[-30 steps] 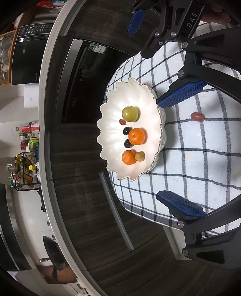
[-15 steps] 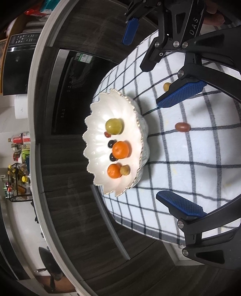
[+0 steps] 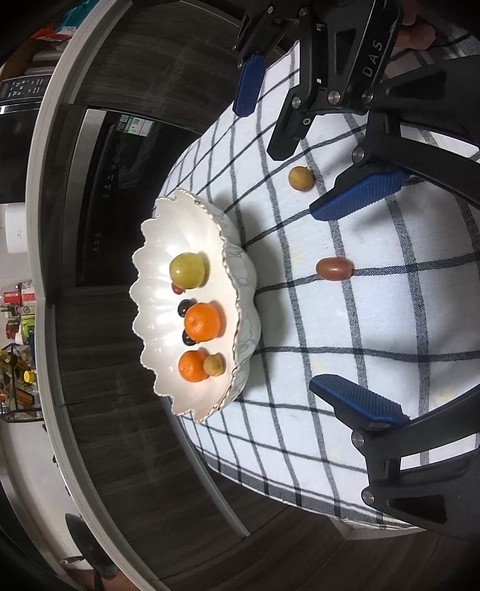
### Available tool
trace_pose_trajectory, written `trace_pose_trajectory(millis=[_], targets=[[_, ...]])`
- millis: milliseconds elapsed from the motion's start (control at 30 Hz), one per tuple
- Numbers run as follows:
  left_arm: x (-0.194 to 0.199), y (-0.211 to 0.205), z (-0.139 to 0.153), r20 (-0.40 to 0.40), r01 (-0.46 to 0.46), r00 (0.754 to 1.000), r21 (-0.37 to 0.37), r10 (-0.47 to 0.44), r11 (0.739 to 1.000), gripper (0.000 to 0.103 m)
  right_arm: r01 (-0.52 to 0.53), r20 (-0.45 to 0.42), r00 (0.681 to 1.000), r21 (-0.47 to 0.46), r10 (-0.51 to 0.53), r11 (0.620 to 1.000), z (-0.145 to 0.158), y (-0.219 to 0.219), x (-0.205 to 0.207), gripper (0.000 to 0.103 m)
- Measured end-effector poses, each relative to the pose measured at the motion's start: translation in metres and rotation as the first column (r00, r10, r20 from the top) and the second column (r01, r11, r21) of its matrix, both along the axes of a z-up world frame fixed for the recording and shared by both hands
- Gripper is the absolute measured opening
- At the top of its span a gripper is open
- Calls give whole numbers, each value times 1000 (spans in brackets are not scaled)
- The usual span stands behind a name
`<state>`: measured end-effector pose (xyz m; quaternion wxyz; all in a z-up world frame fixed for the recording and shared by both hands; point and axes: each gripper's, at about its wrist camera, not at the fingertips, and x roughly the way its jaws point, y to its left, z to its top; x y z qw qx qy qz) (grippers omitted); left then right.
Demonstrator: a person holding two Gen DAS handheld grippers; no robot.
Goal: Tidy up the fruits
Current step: 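Lower the right tool onto the small brown fruit while the left tool lowers onto the reddish date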
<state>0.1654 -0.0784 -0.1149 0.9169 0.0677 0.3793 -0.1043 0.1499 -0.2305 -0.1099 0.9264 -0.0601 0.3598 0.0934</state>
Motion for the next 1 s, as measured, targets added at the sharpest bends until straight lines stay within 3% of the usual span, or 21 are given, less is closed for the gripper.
trace_pose_trajectory(millis=[133,500,733,1000], targets=[[4,-2,-8,-20,10,1000,-2,-10,1000,71,-11,-15,1000,-8,11,1000,-9,2,1,64],[10,-6,-21,-49,19,999,5,-19,1000,63,-56,-52,997,-15,55,998,-22,7,5,60],[13,-14,-29,-75,52,996,17,-51,998,47,-87,-74,994,-18,85,996,-31,9,9,55],[19,-18,-38,-107,59,993,20,-56,998,42,-100,-101,990,-1,100,995,-37,10,16,50]])
